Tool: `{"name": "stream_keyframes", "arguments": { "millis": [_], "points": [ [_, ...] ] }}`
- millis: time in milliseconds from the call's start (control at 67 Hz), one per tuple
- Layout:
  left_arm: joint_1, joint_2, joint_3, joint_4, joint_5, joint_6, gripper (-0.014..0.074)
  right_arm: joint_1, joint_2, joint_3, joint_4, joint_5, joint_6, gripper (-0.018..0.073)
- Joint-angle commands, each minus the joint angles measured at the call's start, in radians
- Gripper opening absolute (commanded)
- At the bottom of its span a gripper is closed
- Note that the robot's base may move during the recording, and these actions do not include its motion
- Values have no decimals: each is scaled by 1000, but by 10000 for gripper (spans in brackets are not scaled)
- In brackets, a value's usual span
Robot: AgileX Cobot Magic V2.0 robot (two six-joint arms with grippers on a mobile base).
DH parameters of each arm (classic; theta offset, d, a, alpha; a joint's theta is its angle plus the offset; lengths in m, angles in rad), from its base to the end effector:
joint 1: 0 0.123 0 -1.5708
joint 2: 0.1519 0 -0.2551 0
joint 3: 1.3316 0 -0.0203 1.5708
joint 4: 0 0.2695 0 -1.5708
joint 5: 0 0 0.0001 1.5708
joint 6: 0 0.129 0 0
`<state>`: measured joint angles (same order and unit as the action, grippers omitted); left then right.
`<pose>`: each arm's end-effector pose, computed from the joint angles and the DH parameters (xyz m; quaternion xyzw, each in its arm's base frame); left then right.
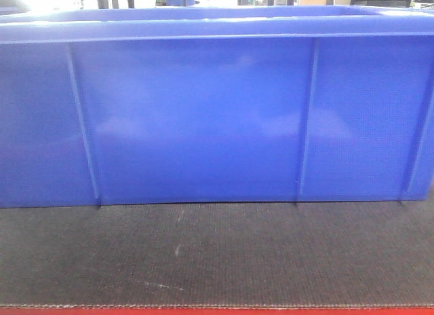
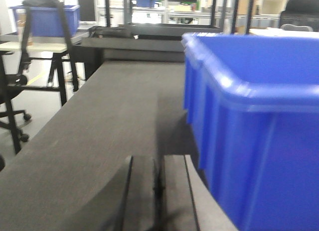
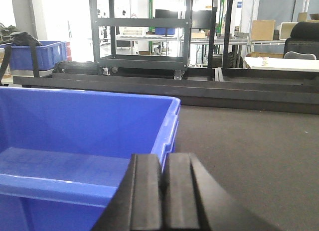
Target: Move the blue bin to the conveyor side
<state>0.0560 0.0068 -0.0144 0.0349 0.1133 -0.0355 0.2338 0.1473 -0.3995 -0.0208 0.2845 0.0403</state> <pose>0.1432 0.0085 0.2066 -0.0217 0.7132 0.0207 0.7003 0.1290 0.0299 0.3141 -0.0711 0.6837 0.0900 0.7207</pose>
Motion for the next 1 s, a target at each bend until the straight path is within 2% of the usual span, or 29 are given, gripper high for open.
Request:
{"name": "stream_keyframes", "arguments": {
  "millis": [0, 881, 985],
  "points": [
    [9, -7, 14, -5, -63, 2, -17, -4, -5, 0, -12, -23, -4, -76],
    [7, -7, 14, -5, -80, 2, -17, -4, -7, 0, -12, -23, -6, -76],
    [7, -7, 14, -5, -80, 2, -17, -7, -7, 2, -39, -2, -25, -76]
  ]
}}
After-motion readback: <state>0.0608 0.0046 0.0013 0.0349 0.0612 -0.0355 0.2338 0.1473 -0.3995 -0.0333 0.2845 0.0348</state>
